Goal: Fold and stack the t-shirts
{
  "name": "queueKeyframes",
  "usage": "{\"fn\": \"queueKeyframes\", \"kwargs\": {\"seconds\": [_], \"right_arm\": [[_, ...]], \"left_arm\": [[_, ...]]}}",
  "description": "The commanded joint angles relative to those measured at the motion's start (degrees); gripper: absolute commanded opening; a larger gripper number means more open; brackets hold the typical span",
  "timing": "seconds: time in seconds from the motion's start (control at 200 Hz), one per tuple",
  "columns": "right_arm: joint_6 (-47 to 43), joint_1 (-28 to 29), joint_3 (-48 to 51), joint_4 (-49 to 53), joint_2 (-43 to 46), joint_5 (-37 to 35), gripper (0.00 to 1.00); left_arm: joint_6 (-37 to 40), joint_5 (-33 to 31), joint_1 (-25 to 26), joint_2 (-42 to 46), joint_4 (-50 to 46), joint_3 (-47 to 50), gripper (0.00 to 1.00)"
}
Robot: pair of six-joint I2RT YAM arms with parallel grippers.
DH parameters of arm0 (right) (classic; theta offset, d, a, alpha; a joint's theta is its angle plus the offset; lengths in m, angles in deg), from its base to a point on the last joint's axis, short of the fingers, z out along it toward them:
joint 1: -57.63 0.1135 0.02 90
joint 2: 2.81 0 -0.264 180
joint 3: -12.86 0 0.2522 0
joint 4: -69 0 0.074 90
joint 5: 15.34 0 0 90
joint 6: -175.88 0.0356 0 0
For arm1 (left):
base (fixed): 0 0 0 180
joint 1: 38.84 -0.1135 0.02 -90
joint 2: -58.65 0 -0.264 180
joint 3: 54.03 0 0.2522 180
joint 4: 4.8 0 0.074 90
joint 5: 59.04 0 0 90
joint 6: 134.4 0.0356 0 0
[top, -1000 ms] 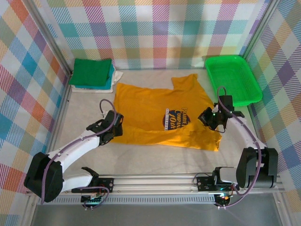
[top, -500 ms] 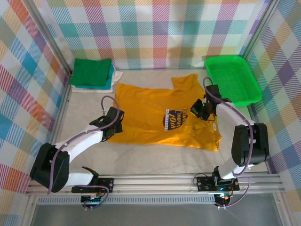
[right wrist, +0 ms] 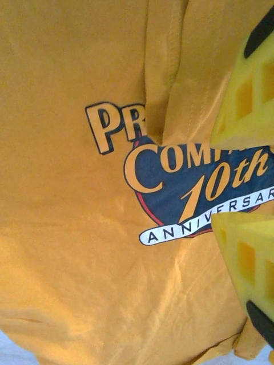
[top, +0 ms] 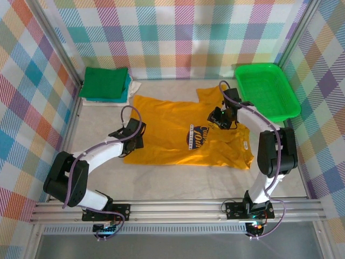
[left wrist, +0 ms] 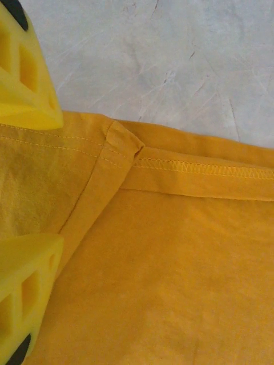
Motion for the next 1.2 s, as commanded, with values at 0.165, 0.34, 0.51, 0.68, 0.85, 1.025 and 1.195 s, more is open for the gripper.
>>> {"fn": "queueKeyframes", "kwargs": {"seconds": [0.165, 0.34, 0.51, 0.68, 0.85, 1.025, 1.195], "right_arm": [[-4.0, -7.6, 6.6, 1.0, 10.5, -1.0, 0.42], [-7.8, -12.8, 6.2, 1.3, 4.9, 0.9, 0.43], [-8.3, -14.7, 5.3, 1.1, -1.2, 0.4, 0.44], [-8.2, -14.6, 5.0, 1.0, -4.2, -0.4, 0.44], [-8.1, -14.7, 5.7, -0.4, -5.9, 0.1, 0.33], [-7.9, -14.3, 5.7, -0.5, -5.4, 1.2, 0.07], [-7.9, -14.1, 5.7, 0.3, -2.7, 0.4, 0.03]], "left_arm": [[2.1, 2.4, -3.5, 0.5, 0.1, -0.9, 0.54], [2.2, 5.4, -4.6, -1.6, 0.7, -2.3, 0.54], [2.0, 6.5, -4.6, -3.0, 0.6, -2.7, 0.54], [1.8, 6.6, -4.6, -3.4, 0.5, -1.8, 0.54], [1.7, 6.5, -4.6, -3.3, 0.4, -1.5, 0.54], [1.7, 6.5, -4.6, -3.2, -0.1, -1.8, 0.54], [1.5, 6.4, -4.6, -3.1, 0.0, -1.7, 0.54]]}}
